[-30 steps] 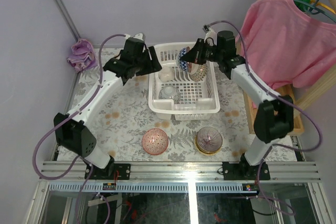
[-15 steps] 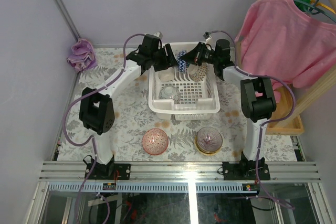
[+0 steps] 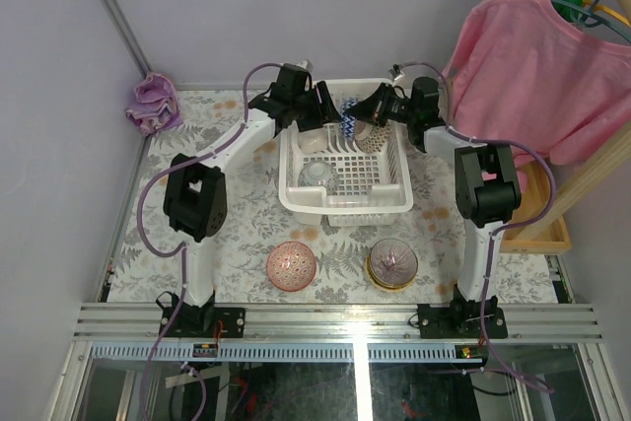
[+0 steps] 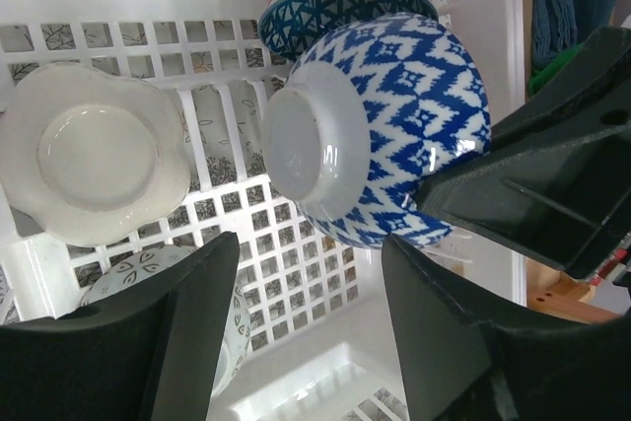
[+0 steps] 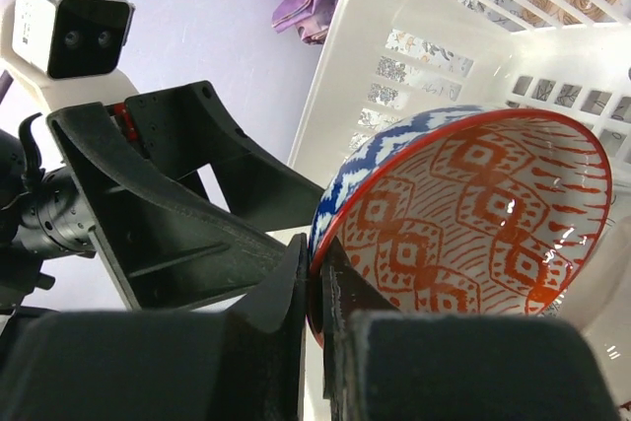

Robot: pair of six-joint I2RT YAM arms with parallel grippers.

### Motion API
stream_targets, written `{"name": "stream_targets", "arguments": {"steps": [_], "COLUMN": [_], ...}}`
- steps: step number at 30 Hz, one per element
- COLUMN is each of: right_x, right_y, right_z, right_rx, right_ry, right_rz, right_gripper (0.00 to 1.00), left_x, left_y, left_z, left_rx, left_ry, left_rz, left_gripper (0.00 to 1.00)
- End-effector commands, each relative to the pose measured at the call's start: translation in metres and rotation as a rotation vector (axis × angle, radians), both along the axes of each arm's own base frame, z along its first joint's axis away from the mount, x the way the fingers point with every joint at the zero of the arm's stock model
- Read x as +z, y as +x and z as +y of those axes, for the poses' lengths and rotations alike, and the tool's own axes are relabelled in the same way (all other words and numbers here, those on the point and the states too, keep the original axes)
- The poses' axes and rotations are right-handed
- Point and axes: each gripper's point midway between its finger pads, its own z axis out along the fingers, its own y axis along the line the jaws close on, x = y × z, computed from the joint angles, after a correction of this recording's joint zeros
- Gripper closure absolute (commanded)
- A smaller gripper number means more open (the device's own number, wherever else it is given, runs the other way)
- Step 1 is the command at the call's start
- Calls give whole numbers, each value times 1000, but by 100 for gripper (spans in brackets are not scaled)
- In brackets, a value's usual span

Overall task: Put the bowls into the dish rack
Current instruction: Turn the bowl upside down on the dish rack.

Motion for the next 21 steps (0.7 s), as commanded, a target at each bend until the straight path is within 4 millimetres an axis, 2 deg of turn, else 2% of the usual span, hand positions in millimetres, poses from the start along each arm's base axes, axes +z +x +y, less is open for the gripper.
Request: {"name": "stream_targets", "arguments": {"steps": [1,10,21], "right_x": [14,0,-20], "right_y": [0,0,-3], "right_z": [1,2,4], "right_rx": [30,35,35], "right_ry": [5,4,-6], "right_rz": [-77,-45,-11], "right_gripper": [100,100,100], "left_x": [10,0,-1], "left_y": [17,20,23], "left_z": [-7,-1,0], "left_rx": [7,36,42], "left_ry": [-35,-3,-5], "left_rz": [-50,-46,-48], "left_gripper": [41,42,42]}}
